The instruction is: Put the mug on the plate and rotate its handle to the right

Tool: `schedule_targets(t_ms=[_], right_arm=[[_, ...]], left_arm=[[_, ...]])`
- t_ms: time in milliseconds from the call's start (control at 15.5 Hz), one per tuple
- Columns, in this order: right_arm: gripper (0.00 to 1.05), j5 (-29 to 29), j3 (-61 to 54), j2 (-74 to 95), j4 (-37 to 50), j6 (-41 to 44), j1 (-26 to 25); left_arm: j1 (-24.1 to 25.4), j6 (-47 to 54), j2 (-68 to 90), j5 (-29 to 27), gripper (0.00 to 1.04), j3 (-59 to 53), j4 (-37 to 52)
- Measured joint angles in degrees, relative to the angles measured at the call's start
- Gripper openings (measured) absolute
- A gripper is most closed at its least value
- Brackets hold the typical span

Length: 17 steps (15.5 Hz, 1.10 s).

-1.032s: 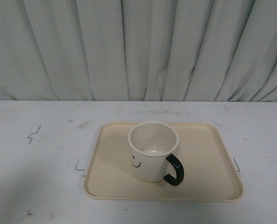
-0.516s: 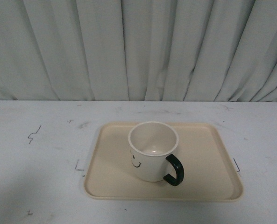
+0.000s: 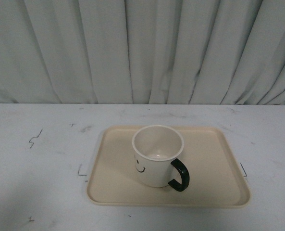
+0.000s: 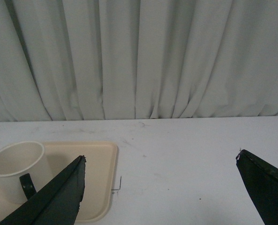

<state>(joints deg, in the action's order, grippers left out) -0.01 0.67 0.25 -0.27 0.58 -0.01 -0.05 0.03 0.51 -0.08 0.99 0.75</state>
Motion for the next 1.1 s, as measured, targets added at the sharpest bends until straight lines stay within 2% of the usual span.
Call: schedule_targets(t_ms=[129, 194, 516, 710, 903, 1032, 1097], right_arm=[[0.98, 0.0, 0.0, 0.0, 0.0, 0.0, 0.0], [0.98, 0.0, 0.0, 0.0, 0.0, 0.0, 0.0], [0.98, 0.0, 0.0, 0.0, 0.0, 0.0, 0.0], [0.98, 0.0, 0.0, 0.0, 0.0, 0.0, 0.0], [0.98, 0.2, 0.0, 0.2, 0.8, 0.0, 0.1], [0.98, 1.4, 0.0, 2.8, 5.7, -0.1, 0.9], [0.98, 3.0, 1.3, 9.5, 11.3, -0.2, 2.8]], left_arm=[[0.0, 0.0, 0.0, 0.1, 0.02, -0.3, -1.2], [0.0, 0.0, 0.0, 0.0, 0.07, -0.3, -0.8], [0.0, 0.0, 0.0, 0.1, 0.66, -0.3, -1.0], [0.0, 0.0, 0.0, 0.1, 0.79, -0.3, -1.0], [0.0, 0.0, 0.0, 0.1, 0.86, -0.3, -1.0], [0.0, 0.0, 0.0, 0.1, 0.93, -0.3, -1.0], [0.0, 0.0, 0.0, 0.1, 1.00, -0.3, -1.0]])
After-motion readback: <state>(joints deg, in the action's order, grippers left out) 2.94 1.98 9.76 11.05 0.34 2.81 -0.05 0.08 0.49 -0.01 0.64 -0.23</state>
